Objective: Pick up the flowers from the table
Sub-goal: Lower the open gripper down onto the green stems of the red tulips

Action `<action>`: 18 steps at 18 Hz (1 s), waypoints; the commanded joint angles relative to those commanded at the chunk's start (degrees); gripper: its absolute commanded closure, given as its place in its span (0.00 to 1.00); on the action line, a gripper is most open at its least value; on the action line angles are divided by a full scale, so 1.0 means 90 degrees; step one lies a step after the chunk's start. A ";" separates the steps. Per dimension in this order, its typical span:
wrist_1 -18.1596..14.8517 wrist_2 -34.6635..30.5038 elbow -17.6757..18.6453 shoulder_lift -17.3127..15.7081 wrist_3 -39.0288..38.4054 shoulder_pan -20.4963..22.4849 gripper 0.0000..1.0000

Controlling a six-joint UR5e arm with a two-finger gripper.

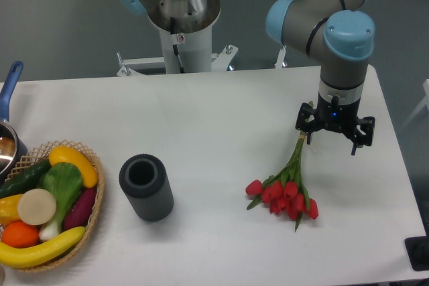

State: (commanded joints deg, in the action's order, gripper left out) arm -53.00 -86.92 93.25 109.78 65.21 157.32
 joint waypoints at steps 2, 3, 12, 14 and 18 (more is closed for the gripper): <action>0.0029 0.0000 0.0068 -0.0019 0.0000 0.0000 0.00; 0.0058 0.0000 0.0165 -0.0039 -0.0010 -0.0019 0.00; 0.0898 0.0039 0.1240 -0.0225 -0.0127 -0.0029 0.00; 0.0889 0.0020 0.1386 -0.0166 -0.0127 -0.0068 0.00; 0.0889 -0.0087 0.1689 -0.0098 -0.0039 -0.0068 0.00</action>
State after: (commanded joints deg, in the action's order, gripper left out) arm -45.00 -87.71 108.45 108.90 64.86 156.71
